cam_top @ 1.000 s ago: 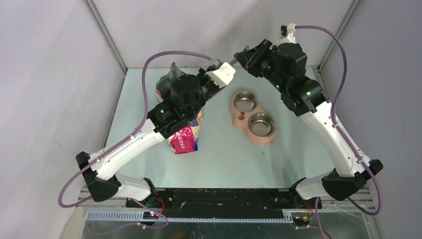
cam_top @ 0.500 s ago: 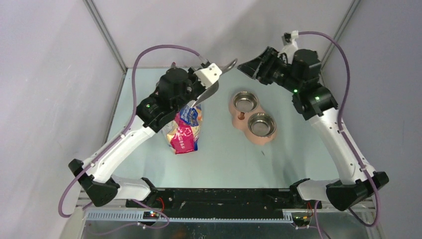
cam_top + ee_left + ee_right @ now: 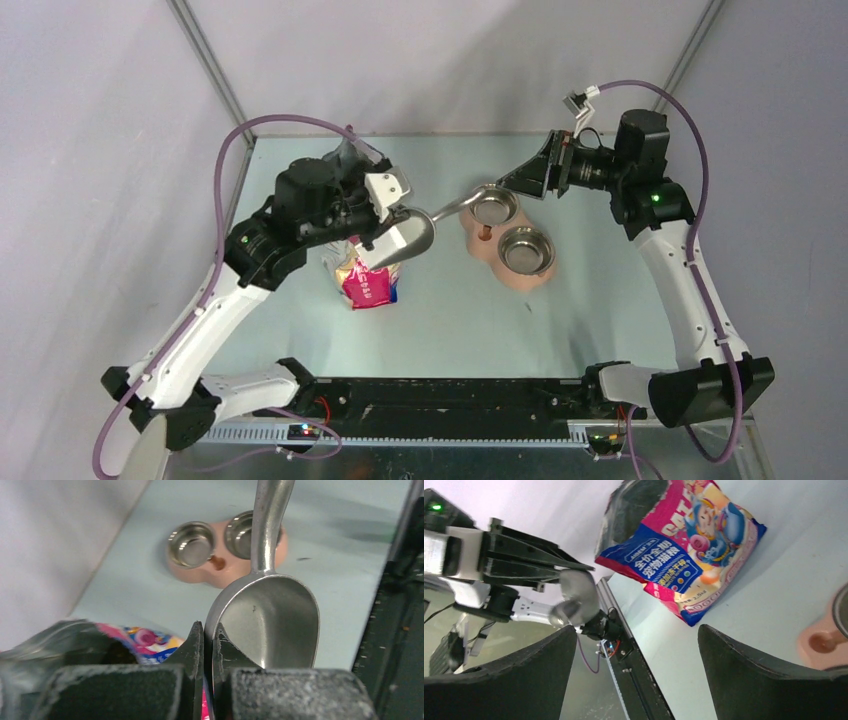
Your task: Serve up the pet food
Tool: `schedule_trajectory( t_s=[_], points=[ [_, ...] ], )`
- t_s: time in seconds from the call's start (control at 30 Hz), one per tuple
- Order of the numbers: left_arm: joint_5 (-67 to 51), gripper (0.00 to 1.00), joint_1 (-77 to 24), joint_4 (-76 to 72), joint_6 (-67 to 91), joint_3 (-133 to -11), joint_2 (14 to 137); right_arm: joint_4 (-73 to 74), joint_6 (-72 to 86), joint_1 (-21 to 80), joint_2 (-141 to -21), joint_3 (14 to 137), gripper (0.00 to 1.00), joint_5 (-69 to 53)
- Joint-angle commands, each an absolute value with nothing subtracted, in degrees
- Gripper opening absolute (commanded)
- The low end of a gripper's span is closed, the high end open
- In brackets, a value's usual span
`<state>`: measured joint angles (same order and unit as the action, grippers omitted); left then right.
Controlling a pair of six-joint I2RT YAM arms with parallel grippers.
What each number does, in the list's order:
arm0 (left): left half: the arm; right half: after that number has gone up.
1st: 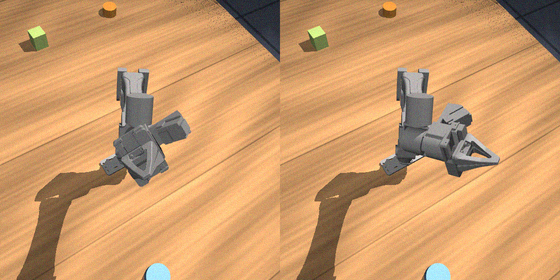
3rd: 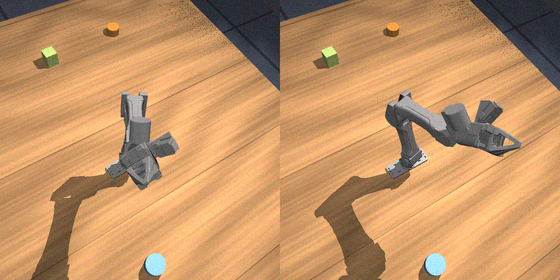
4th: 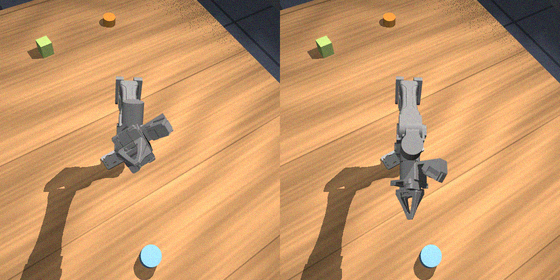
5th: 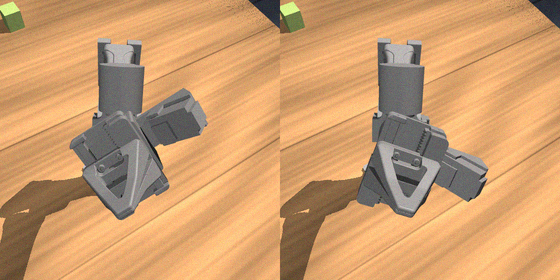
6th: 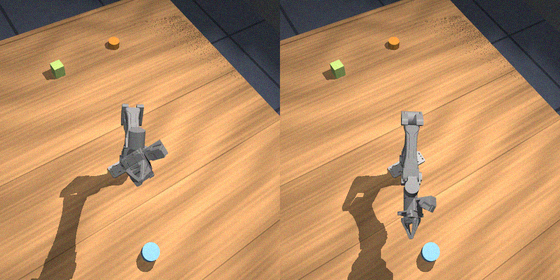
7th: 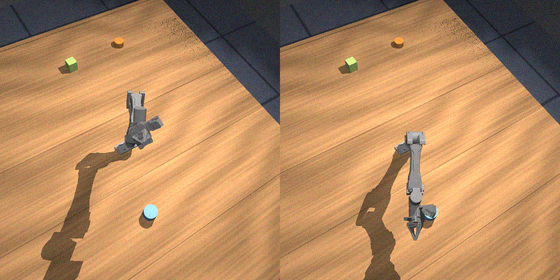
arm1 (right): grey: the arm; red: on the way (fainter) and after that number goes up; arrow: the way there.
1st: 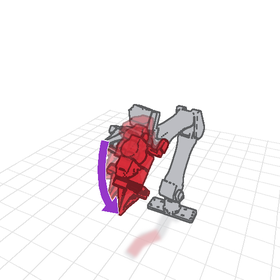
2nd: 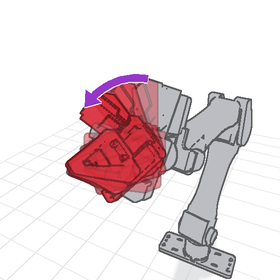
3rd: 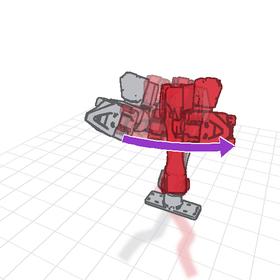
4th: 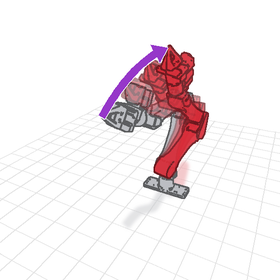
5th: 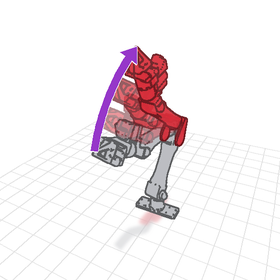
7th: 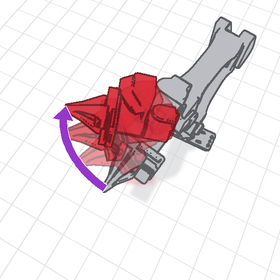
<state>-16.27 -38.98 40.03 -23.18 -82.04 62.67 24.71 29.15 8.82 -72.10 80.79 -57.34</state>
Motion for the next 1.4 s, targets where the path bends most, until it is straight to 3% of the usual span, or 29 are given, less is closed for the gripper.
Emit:
schedule_trajectory(
  t_s=[0.0,0.1,0.23,0.37,0.97,1.37],
  points=[
    [-24.9,0.0,-38.6,37.9,-16.5,-81.7,64.4,17.3,34.3,10.0,-71.6,80.8,0.94,-62.6],
    [-25.5,0.0,-38.6,35.5,-13.9,-83.5,66.9,13.6,40.2,11.6,-72.6,79.9,0.93,-63.1],
    [-26.6,0.0,-38.5,33.2,-12.4,-85.3,69.6,8.0,46.9,13.9,-73.9,79.2,0.84,-64.7],
    [-26.9,0.0,-38.6,31.7,-12.1,-86.3,71.1,11.2,44.8,16.3,-73.9,79.2,0.76,-62.9],
    [-21.6,0.0,-40.0,32.1,-15.9,-90.8,75.7,14.0,43.4,18.6,-74.1,79.2,0.62,-58.3],
    [-19.5,0.0,-40.2,31.8,-15.8,-91.6,76.7,15.1,41.5,18.9,-72.5,76.5,0.43,-55.4]
  ],
)
